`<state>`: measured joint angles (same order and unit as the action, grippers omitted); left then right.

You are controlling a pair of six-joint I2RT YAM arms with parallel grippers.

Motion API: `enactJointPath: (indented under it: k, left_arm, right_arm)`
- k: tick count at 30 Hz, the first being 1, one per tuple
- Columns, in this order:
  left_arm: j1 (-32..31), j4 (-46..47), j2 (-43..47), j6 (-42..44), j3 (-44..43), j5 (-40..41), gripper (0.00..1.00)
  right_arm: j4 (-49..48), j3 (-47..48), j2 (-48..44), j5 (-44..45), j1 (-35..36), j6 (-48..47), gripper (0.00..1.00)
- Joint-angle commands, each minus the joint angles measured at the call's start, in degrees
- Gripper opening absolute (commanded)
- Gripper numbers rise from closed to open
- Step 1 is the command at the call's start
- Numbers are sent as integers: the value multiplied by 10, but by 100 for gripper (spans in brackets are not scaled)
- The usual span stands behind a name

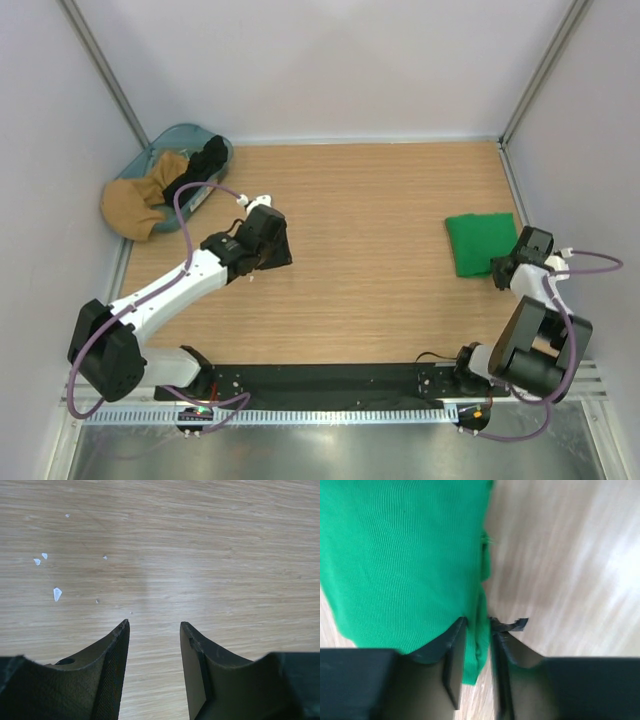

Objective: Fold and stack the tank tops

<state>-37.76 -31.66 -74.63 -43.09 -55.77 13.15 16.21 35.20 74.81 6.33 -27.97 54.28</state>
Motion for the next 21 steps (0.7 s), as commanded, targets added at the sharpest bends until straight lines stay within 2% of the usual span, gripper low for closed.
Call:
enactJointPath:
  k: [1,2,5,9,13,14,18,21]
  left_arm:
    - [7,-9,22,3,3,23,47]
    - [8,-12,23,3,2,26,47]
    - [20,-26,29,-1,0,35,48]
    - [33,-47,46,-2,0,71,50]
    - [49,-63,51,-4,-12,102,52]
    - [51,-67,47,-3,-17,104,53]
    - [57,-76,38,-2,-33,104,54]
    - [57,-56,48,0,-22,88,56]
  right_arm:
    - [6,-18,-82,68,-4,44,37]
    - [8,-22,-93,70,-5,47,49]
    - [40,-8,-122,80,-4,43,66]
    - [119,69,-149,119,-4,-12,66]
    - [143,105,-202,145,-4,-51,71]
    - [134,117,-210,127,-3,-66,99]
    - [125,159,-184,3,17,-125,100]
    - [92,163,-169,-76,82,-154,100]
